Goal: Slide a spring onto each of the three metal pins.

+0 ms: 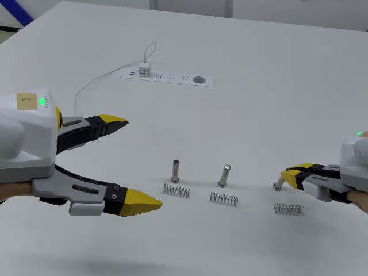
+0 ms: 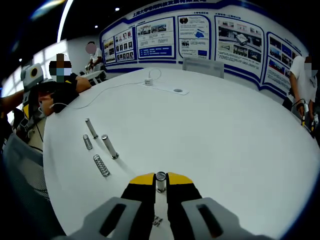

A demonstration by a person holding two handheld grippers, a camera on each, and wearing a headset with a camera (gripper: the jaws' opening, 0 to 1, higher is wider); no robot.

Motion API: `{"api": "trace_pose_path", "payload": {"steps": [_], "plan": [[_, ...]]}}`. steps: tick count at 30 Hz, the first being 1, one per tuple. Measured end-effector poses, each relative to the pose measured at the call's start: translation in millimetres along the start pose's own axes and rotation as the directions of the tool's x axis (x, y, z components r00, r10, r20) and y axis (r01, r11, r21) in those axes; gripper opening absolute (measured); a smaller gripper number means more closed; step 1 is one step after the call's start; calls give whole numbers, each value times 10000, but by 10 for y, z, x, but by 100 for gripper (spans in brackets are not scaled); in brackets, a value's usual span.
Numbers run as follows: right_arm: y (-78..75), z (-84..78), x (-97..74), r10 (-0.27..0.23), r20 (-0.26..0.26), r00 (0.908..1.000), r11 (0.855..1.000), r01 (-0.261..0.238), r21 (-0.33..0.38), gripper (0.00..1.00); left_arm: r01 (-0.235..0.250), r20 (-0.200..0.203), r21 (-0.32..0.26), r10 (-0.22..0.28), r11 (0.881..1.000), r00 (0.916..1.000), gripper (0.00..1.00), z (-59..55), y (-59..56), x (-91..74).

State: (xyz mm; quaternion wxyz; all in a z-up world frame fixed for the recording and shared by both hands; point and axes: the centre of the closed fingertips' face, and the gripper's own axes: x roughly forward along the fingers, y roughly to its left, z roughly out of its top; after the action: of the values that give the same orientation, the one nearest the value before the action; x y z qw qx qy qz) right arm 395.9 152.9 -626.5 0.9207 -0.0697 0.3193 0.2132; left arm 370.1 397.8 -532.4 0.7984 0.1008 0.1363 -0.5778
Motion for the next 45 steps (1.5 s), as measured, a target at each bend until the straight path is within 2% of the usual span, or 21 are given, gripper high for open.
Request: {"api": "trace_pose_path", "payload": {"steps": [6,10,14,16,19,24,34,38,42,43,45], "plan": [[21,-2,7,42,-322,9995,9997,-50,-237,8,84,-50,-14,-84,10000,10000,99,-11,-11,36],[25,-4,8,40,-401,9992,9996,-51,-286,8,117,87,-6,-117,9999,9999,99,21,-22,48],[-15,-1,10,-262,-469,9986,9984,239,-508,9,69,90,9,-69,10000,9999,99,6,-5,45],[-14,2,10,-243,-482,9985,9985,219,-495,9,66,104,-20,-66,10000,9999,99,1,-3,43],[-6,40,-8,-128,-333,9994,9997,122,-191,10,86,104,-14,-86,10000,9999,99,-7,-8,39],[-6,49,-34,-97,-396,9992,9994,83,-338,12,-19,71,86,19,10000,10000,97,-23,7,35],[-106,129,-222,-114,224,9997,9998,118,-170,13,39,4,-31,-38,10000,10000,98,-27,-12,36],[-113,80,-328,176,266,9995,9981,-160,-599,14,88,-91,-9,-88,10000,9999,98,-43,-44,56],[-85,-74,-385,645,-250,9976,9906,-671,-1193,16,110,-106,-42,-111,9999,9999,98,-49,-60,84],[-84,-105,-389,640,-368,9973,9894,-683,-1280,17,118,-117,-51,-118,9999,9999,98,-52,-62,91],[-145,-160,-399,235,-605,9979,9809,-347,-1915,17,132,-146,-60,-133,9999,9998,98,-59,-66,107]]}}
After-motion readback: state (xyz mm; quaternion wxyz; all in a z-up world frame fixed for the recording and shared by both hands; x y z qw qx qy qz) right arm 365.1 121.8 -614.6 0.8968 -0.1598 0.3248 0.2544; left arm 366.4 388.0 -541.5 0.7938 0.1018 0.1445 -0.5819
